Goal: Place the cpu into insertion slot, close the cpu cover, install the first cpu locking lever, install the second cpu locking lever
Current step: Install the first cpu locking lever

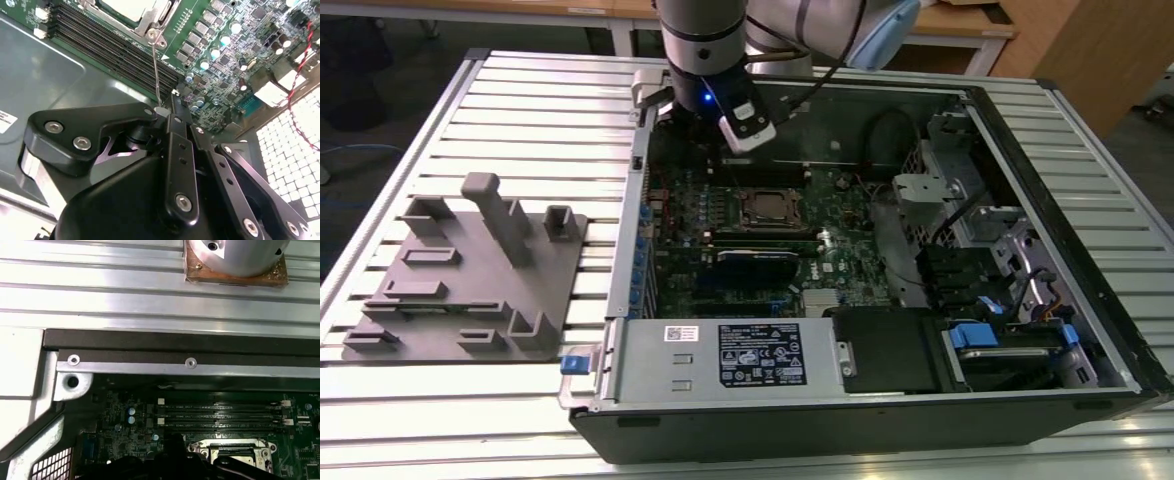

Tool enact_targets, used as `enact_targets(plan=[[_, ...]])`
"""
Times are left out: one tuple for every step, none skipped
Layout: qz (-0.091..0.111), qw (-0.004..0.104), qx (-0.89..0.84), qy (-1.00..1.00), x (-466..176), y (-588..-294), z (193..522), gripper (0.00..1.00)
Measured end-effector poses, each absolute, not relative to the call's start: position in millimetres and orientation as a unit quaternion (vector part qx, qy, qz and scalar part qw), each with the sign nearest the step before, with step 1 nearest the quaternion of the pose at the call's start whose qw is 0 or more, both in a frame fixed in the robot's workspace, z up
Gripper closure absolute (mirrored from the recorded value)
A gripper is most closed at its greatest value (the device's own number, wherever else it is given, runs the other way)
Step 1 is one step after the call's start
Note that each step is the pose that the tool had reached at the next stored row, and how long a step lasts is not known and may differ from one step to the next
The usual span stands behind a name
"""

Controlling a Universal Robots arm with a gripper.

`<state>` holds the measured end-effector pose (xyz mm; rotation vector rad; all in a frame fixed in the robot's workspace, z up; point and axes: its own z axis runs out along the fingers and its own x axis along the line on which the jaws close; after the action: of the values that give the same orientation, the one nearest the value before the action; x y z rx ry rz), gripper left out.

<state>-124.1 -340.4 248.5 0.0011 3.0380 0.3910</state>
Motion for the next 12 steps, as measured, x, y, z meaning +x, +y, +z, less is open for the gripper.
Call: enact_targets(plan=[[0.128, 0.039, 0.002, 0.991, -123.5, -340.4, 248.4, 0.9], [0.128, 0.04, 0.004, 0.991, -122.8, -340.4, 248.3, 0.9], [0.129, 0.04, 0.005, 0.991, -121.8, -340.4, 248.2, 0.9], [0.129, 0.04, 0.007, 0.991, -120.7, -340.4, 248.1, 0.9], [0.129, 0.04, 0.008, 0.991, -119.5, -340.4, 248.0, 0.9], [0.129, 0.04, 0.009, 0.991, -118.1, -340.4, 247.9, 0.9], [0.129, 0.04, 0.01, 0.991, -116.5, -340.4, 247.8, 0.9], [0.129, 0.041, 0.011, 0.991, -114.7, -340.4, 247.7, 0.9], [0.129, 0.041, 0.012, 0.991, -112.7, -340.4, 247.6, 0.9], [0.129, 0.041, 0.013, 0.991, -110.8, -340.4, 247.5, 0.9], [0.129, 0.041, 0.014, 0.991, -108.8, -340.4, 247.4, 0.9], [0.129, 0.041, 0.015, 0.991, -106.8, -340.4, 247.2, 0.9]])
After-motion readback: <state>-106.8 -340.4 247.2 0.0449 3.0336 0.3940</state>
